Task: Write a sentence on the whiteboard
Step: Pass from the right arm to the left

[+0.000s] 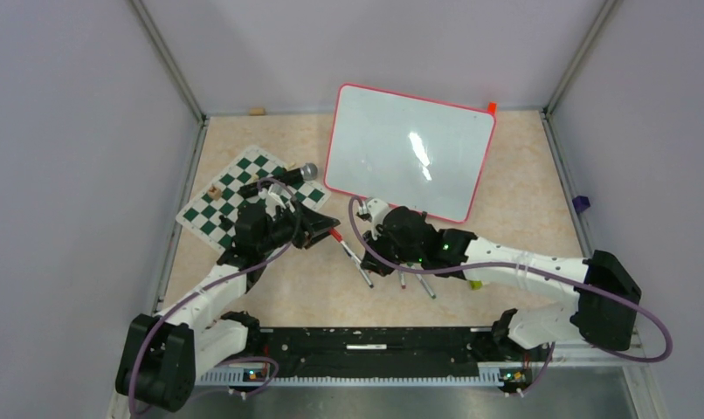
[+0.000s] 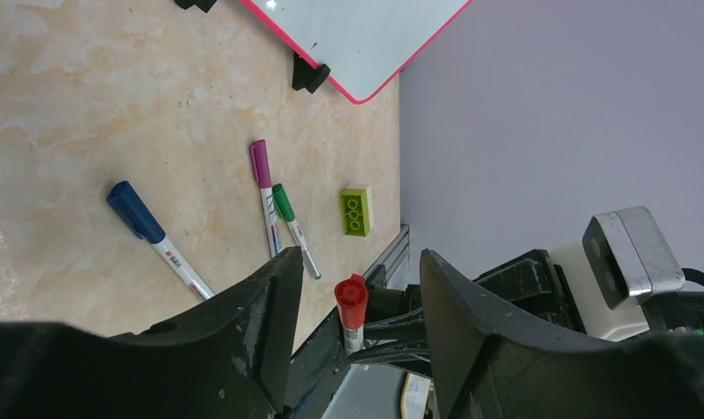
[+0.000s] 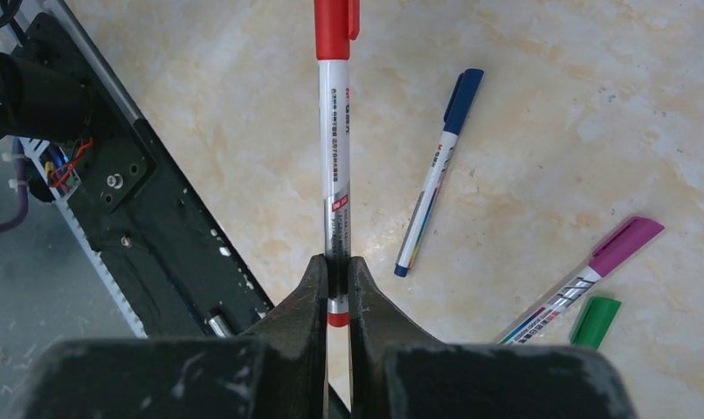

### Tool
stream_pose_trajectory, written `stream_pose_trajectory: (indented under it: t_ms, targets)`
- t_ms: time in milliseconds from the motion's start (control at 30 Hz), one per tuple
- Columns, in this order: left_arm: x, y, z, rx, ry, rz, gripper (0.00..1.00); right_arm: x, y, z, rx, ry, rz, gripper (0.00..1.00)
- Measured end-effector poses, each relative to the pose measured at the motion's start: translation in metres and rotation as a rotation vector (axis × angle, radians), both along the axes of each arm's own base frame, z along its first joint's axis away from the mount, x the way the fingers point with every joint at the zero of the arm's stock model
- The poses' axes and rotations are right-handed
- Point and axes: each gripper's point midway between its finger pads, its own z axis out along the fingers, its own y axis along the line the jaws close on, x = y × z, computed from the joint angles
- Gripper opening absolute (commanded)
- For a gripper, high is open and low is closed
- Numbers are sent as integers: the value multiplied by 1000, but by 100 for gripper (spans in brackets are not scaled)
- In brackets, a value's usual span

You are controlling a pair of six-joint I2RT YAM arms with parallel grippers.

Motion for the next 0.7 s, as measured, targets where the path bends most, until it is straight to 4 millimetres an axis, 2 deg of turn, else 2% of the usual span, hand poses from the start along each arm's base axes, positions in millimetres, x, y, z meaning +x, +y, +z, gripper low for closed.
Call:
stream_pose_trajectory:
  t_ms: [467, 700]
  targets:
    - [-6, -6, 0, -2, 1, -27, 48, 1, 6, 4, 14, 4, 9, 0]
    - [-8, -8, 3, -2, -10, -36, 35, 9, 8, 9, 30, -6, -6, 0]
